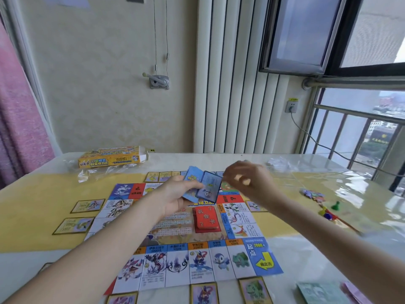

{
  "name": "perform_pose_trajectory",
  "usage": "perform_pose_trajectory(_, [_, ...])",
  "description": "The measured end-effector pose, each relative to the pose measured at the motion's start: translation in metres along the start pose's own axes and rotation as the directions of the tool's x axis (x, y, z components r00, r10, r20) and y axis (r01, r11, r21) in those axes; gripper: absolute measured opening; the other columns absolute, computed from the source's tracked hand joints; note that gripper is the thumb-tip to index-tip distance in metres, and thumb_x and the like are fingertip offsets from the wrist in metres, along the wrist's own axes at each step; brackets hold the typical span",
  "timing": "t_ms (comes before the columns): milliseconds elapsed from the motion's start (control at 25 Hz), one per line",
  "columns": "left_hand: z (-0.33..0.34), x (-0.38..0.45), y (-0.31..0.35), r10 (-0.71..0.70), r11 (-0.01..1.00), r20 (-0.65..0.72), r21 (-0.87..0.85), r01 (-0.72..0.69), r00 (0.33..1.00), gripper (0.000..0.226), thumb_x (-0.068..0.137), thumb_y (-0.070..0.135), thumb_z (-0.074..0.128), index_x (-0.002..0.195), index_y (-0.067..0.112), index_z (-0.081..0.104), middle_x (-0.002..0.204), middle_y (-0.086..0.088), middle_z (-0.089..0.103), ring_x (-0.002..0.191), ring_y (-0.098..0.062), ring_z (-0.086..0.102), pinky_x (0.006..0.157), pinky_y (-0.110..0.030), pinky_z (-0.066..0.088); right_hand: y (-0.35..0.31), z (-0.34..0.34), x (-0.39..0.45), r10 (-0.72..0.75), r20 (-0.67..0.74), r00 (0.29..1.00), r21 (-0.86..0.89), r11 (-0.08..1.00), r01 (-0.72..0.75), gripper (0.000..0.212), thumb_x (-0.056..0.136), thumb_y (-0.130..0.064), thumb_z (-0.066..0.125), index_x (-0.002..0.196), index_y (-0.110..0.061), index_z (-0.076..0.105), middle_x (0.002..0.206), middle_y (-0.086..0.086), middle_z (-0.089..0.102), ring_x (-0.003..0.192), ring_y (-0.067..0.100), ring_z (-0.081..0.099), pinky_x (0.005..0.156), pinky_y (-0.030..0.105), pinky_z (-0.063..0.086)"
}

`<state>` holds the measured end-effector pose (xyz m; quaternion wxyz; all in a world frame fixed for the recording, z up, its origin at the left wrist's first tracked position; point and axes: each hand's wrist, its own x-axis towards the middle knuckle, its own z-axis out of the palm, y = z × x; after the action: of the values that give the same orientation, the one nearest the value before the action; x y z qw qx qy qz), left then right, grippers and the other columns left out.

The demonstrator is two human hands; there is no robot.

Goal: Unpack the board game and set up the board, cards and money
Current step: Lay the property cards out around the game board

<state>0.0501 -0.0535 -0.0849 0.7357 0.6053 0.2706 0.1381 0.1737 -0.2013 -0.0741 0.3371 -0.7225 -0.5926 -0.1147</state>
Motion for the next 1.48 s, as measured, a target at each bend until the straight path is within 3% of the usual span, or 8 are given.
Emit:
perform_pose_trajectory(80, [0.000, -0.004, 0.003, 0.008, 0.999, 0.021, 0.041, -0.009, 1.000, 0.029, 0.087, -0.001, 0.059, 0.114, 0.001, 0.051, 0.082, -0.014, 0.061, 0.042, -0.009, 0.060, 0.037, -0.016, 0.043, 0.001, -0.007, 0.006, 0.237, -0.049, 0.970, 0.159, 0.961, -0.226, 0.015, 0.089, -0.010, 0.058, 0.100, -0.009, 0.068, 0.097, -0.003, 0.066, 0.071, 0.000, 0.059, 0.063, 0.007, 0.047])
perform_pose_trajectory(240, [0.008, -0.006, 0.004, 0.036, 0.979, 0.068, 0.200, -0.049, 0.997, 0.015, 0.087, 0.002, 0.059, 0.102, 0.005, 0.057, 0.086, -0.011, 0.065, 0.066, -0.017, 0.062, 0.047, -0.019, 0.050, -0.005, -0.004, 0.008, 0.375, 0.183, 0.909, 0.386, 0.822, -0.418, 0.029, 0.085, -0.005, 0.061, 0.114, -0.010, 0.056, 0.106, 0.004, 0.063, 0.079, 0.011, 0.061, 0.062, 0.016, 0.052])
perform_pose_trajectory(560, [0.016, -0.010, 0.000, 0.133, 0.965, 0.024, 0.223, -0.135, 0.991, 0.008, 0.084, 0.006, 0.066, 0.084, 0.011, 0.059, 0.077, -0.007, 0.065, 0.056, -0.011, 0.063, 0.054, -0.022, 0.051, -0.008, -0.005, 0.000, 0.497, 0.182, 0.848, 0.355, 0.771, -0.528, 0.029, 0.085, 0.002, 0.057, 0.105, -0.018, 0.057, 0.093, 0.007, 0.063, 0.080, 0.029, 0.064, 0.067, 0.035, 0.057])
perform_pose_trajectory(720, [0.004, -0.020, -0.010, 0.053, 0.929, 0.103, 0.359, -0.087, 0.993, 0.011, 0.081, 0.002, 0.068, 0.085, 0.006, 0.059, 0.071, -0.007, 0.064, 0.052, -0.011, 0.063, 0.054, -0.023, 0.054, -0.023, -0.009, -0.018, 0.463, 0.404, 0.789, 0.200, 0.797, -0.570, 0.005, 0.083, -0.012, 0.066, 0.087, -0.010, 0.063, 0.090, 0.009, 0.066, 0.078, 0.018, 0.059, 0.060, 0.022, 0.048])
perform_pose_trajectory(920, [0.006, -0.048, -0.014, -0.113, 0.710, 0.339, 0.685, -0.162, 0.934, 0.009, 0.080, 0.008, 0.071, 0.086, 0.008, 0.065, 0.083, -0.009, 0.070, 0.063, -0.012, 0.066, 0.062, -0.022, 0.056, -0.044, -0.008, -0.046, 0.389, 0.630, 0.672, 0.271, 0.701, -0.660, 0.023, 0.077, -0.002, 0.070, 0.098, -0.004, 0.059, 0.059, 0.000, 0.063, 0.046, 0.008, 0.048, 0.052, 0.020, 0.043])
perform_pose_trajectory(1040, [0.007, -0.063, -0.025, -0.183, 0.686, 0.417, 0.703, -0.188, 0.890, 0.005, 0.082, 0.006, 0.068, 0.085, 0.009, 0.066, 0.079, -0.008, 0.071, 0.062, -0.010, 0.068, 0.060, -0.020, 0.055, -0.054, -0.003, -0.068, 0.358, 0.693, 0.626, 0.180, 0.754, -0.632, 0.021, 0.078, -0.003, 0.069, 0.097, -0.006, 0.059, 0.066, 0.003, 0.064, 0.048, 0.010, 0.054, 0.053, 0.019, 0.047])
perform_pose_trajectory(1280, [0.002, -0.077, -0.044, -0.210, 0.683, 0.383, 0.716, -0.145, 0.900, 0.006, 0.085, 0.007, 0.066, 0.091, 0.008, 0.064, 0.077, -0.007, 0.070, 0.059, -0.007, 0.066, 0.057, -0.017, 0.054, -0.061, 0.012, -0.091, 0.348, 0.621, 0.702, 0.035, 0.883, -0.469, 0.019, 0.076, -0.011, 0.073, 0.074, -0.019, 0.055, 0.063, -0.007, 0.060, 0.044, 0.000, 0.051, 0.043, 0.012, 0.039])
perform_pose_trajectory(1480, [-0.003, -0.078, -0.038, -0.196, 0.805, 0.289, 0.594, -0.015, 0.937, 0.027, 0.095, 0.032, 0.049, 0.100, 0.008, 0.059, 0.088, -0.011, 0.071, 0.067, -0.012, 0.065, 0.057, -0.019, 0.051, -0.065, 0.017, -0.097, 0.330, 0.554, 0.764, -0.185, 0.944, -0.274, 0.022, 0.076, -0.027, 0.074, 0.089, -0.011, 0.067, 0.084, -0.005, 0.056, 0.075, 0.008, 0.049, 0.054, 0.010, 0.035])
